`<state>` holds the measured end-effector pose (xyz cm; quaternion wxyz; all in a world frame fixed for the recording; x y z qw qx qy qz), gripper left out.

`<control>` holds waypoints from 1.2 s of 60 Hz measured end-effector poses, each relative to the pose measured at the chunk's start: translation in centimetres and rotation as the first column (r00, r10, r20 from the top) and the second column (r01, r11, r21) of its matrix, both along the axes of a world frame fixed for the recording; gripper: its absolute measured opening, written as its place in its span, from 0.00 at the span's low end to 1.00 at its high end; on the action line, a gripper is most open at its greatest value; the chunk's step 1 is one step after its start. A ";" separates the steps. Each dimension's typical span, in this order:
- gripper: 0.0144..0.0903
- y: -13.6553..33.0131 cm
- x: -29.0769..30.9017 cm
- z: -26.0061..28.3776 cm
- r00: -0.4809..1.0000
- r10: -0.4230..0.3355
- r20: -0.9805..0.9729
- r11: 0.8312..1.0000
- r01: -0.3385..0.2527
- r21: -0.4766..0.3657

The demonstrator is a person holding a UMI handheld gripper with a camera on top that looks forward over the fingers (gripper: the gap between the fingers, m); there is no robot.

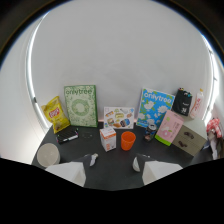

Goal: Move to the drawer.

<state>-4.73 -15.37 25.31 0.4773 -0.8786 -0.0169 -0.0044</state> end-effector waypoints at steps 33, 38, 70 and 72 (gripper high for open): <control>0.94 -6.2 15.8 -4.3 0.971 -0.224 0.079 0.971 0.229 -0.070; 0.94 -6.7 19.9 -5.3 0.960 -0.263 0.097 0.960 0.270 -0.073; 0.94 2.5 44.4 -9.7 0.934 -0.328 0.143 0.938 0.340 -0.067; 0.94 3.3 45.2 -10.0 0.934 -0.328 0.140 0.938 0.339 -0.067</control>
